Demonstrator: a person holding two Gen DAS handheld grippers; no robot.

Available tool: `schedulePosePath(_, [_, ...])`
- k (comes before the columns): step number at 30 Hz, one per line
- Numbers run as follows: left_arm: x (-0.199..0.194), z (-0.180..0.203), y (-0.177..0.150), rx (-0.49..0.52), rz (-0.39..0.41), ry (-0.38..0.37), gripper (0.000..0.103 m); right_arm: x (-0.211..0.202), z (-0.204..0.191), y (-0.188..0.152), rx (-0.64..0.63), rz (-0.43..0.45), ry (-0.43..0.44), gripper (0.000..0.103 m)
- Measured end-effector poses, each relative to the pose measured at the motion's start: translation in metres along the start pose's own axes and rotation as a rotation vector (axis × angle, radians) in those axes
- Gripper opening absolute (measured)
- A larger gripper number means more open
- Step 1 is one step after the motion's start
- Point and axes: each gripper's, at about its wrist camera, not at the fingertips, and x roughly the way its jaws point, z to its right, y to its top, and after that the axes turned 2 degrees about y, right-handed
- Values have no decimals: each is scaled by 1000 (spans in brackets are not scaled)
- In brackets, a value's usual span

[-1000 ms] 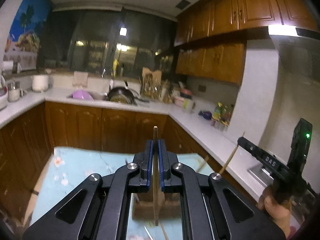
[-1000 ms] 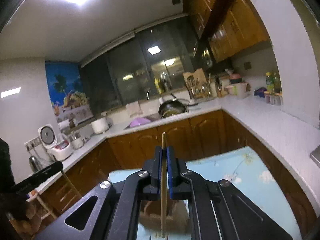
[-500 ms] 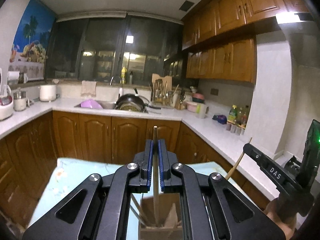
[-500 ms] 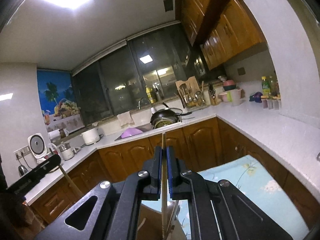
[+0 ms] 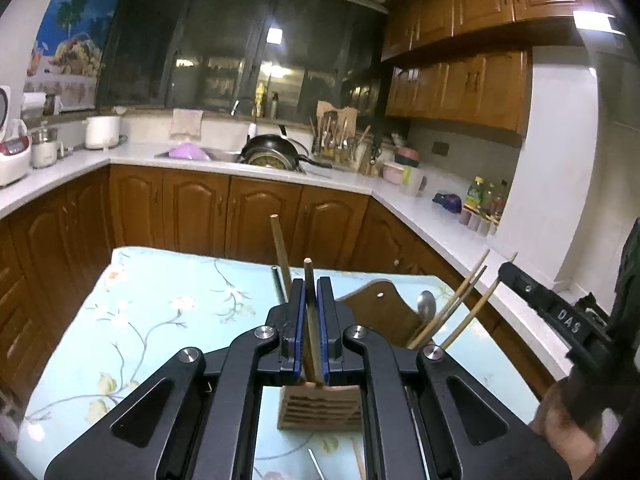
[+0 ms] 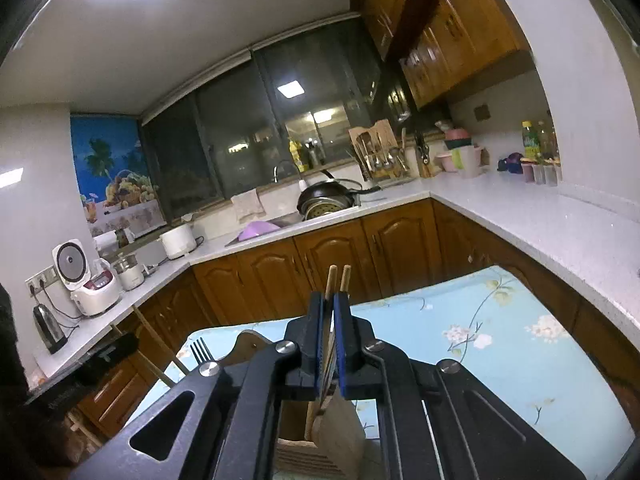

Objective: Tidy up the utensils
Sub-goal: 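Lift both wooden chopsticks and lower them upright into the wooden holder, then open both tools to release the wooden chopsticks into the holder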

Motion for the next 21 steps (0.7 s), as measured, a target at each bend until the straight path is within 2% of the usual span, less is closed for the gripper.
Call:
schedulePosePath(10, [3, 1, 9, 0, -34, -8, 5, 1, 0, 4, 3, -30, 2, 6])
schedulePosePath(14, [8, 2, 12, -10, -75, -26, 7, 0, -1, 2, 9, -42, 10, 12])
schedulePosePath(16, [5, 2, 12, -11, -78, -27, 15, -2, -2, 0, 18, -47, 20, 32])
schedulePosePath(17, [2, 3, 12, -13, -76, -29, 18, -6, -2, 1, 23, -40, 25, 37])
schedulePosePath(18, [-2, 3, 11, -15, -73, -32, 27, -9, -2, 1, 26, -34, 27, 46])
schedulePosePath(19, [-7, 3, 11, -17, -68, -32, 38, -13, -2, 2, 30, -25, 31, 50])
schedulePosePath(20, [-12, 4, 10, -17, -66, -32, 45, -19, -2, 3, 36, -14, 35, 51])
schedulePosePath(21, [-18, 5, 9, -18, -62, -37, 53, -25, -1, 4, 43, -5, 34, 57])
